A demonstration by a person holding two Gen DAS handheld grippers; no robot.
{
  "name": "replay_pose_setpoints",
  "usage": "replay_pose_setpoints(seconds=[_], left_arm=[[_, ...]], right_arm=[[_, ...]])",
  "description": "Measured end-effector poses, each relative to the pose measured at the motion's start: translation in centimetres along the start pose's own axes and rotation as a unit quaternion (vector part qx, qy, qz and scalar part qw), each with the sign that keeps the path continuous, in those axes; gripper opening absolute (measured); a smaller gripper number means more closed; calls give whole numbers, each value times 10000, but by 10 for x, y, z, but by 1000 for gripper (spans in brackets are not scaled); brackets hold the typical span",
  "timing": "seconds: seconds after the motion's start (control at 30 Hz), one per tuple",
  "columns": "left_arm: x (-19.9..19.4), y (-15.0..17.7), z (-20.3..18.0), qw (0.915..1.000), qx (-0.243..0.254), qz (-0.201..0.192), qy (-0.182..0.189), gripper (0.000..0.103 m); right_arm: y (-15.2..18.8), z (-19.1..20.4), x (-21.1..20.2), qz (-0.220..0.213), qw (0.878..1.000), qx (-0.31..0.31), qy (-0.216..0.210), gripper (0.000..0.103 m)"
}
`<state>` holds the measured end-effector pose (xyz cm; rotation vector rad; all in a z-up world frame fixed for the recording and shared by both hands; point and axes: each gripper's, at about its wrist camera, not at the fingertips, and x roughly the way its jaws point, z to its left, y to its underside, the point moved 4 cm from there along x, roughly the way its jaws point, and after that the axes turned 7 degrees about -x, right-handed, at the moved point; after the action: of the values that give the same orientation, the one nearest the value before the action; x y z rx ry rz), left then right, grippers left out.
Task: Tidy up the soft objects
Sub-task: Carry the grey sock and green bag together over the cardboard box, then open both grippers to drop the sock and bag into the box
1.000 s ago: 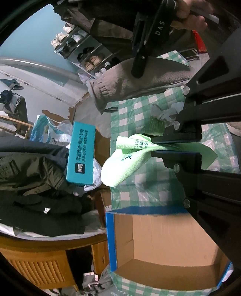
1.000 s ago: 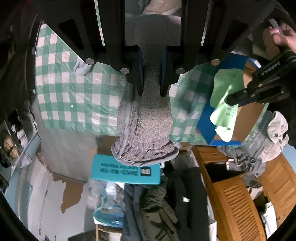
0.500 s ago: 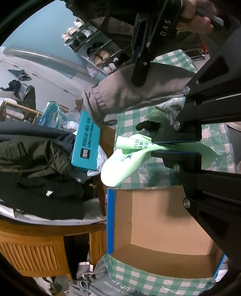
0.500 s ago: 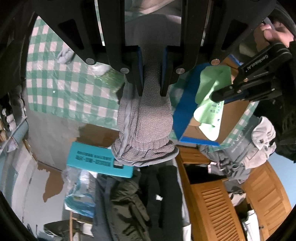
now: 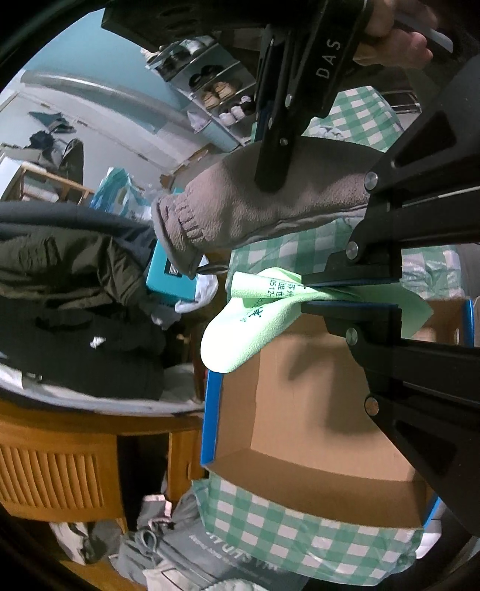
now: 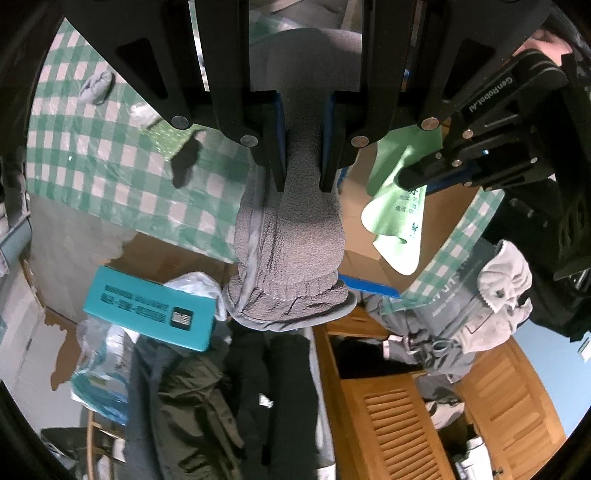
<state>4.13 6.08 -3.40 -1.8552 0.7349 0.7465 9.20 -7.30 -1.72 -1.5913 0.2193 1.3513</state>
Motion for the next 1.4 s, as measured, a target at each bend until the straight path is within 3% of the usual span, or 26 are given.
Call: replay_pose_setpoints(seconds=[0.63,0.97,1.07,1.2,1.3,1.4], left_arm=[[-3,-7,91,9970,-523,19,-578,7],[7,-1,104,9957,-640,233,-635,7],[9,-1,108,9951,-693,279,-646,14],[9,-1,110,9941,-706,247,-781,37],[6,-3,107,9947,-650,184,-778,41],[5,-3,105,9950,-656,152,-742,43]], right_arm=[[-40,75,67,450,9973,-424,-402,15],[-44,101,98,746,9938,-549,-609,15],[-42,102,104,838,9929,-643,-539,27],[-42,97,103,773,9939,-562,-545,34],[-44,93,98,715,9949,-502,-513,36],[-45,88,94,693,9955,-421,-489,48]])
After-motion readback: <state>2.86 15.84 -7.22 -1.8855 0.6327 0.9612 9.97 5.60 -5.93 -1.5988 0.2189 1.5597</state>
